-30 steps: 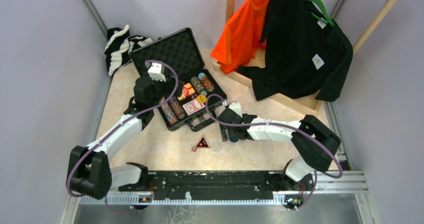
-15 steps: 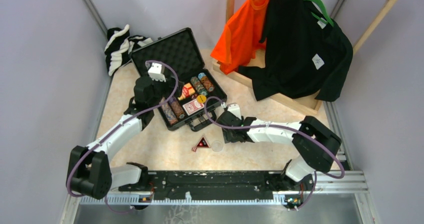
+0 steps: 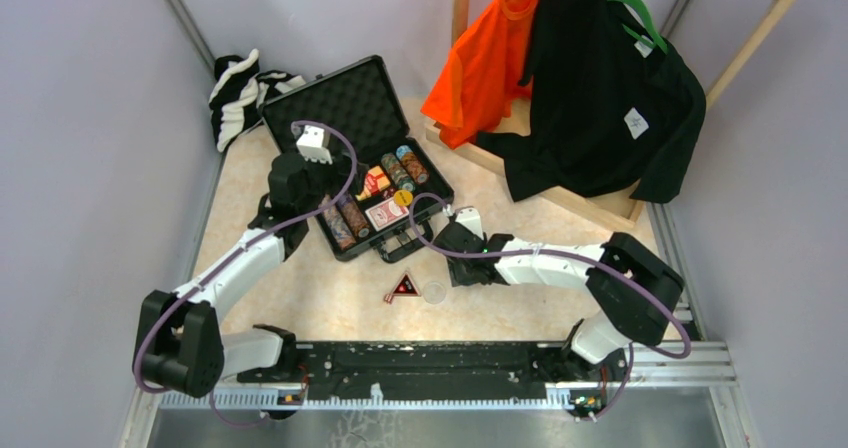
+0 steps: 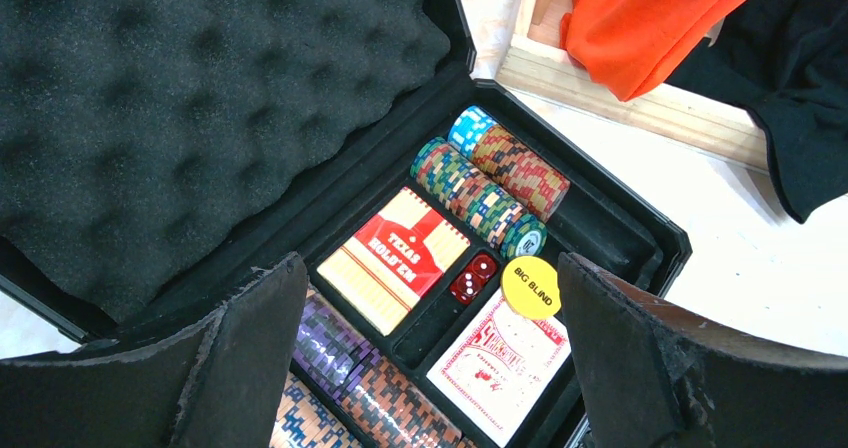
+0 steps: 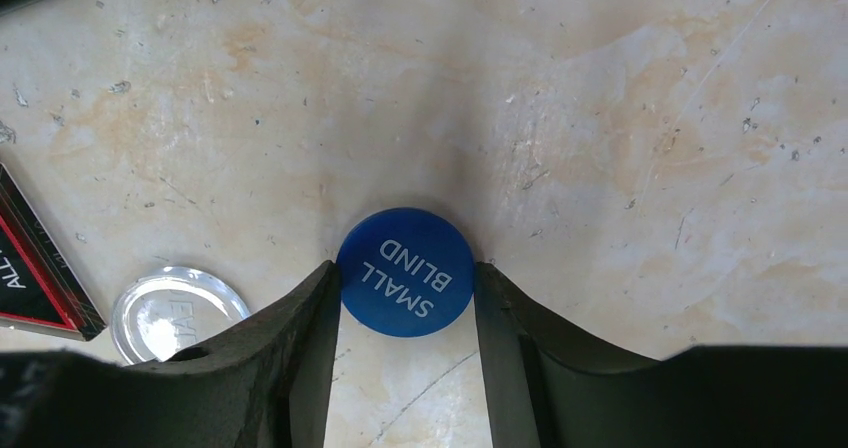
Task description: Pack up texas hold em set
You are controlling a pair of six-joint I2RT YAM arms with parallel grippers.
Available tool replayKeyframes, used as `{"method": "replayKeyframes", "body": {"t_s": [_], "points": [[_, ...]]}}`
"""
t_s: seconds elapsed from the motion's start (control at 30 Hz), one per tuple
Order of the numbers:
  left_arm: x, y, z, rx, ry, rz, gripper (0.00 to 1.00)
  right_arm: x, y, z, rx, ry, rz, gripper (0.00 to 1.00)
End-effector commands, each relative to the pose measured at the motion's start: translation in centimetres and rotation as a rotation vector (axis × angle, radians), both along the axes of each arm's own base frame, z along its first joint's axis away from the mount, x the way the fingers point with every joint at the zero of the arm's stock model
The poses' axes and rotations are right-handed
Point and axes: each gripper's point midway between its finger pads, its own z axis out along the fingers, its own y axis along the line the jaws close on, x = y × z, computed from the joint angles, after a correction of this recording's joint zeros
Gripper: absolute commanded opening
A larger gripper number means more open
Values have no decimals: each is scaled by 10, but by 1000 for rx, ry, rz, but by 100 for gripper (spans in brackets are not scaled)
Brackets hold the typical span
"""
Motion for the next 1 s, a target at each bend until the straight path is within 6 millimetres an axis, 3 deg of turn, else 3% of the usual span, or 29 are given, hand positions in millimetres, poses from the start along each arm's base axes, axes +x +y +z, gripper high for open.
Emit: {"method": "replayKeyframes", "body": {"t_s": [0.0, 0.4, 0.6, 0.97], "points": [[2, 1, 1, -8, -5, 0, 99, 4, 5, 17, -10, -32, 23, 44], [1, 3, 2, -18, -4, 12, 99, 42, 36, 53, -8, -119, 71, 44], [11, 24, -12, -65, 89, 105, 99, 77, 74, 80, 24, -174, 130, 44], [7, 57, -14, -171, 102, 181, 99, 153, 143, 92, 54, -214, 210, 44]]}}
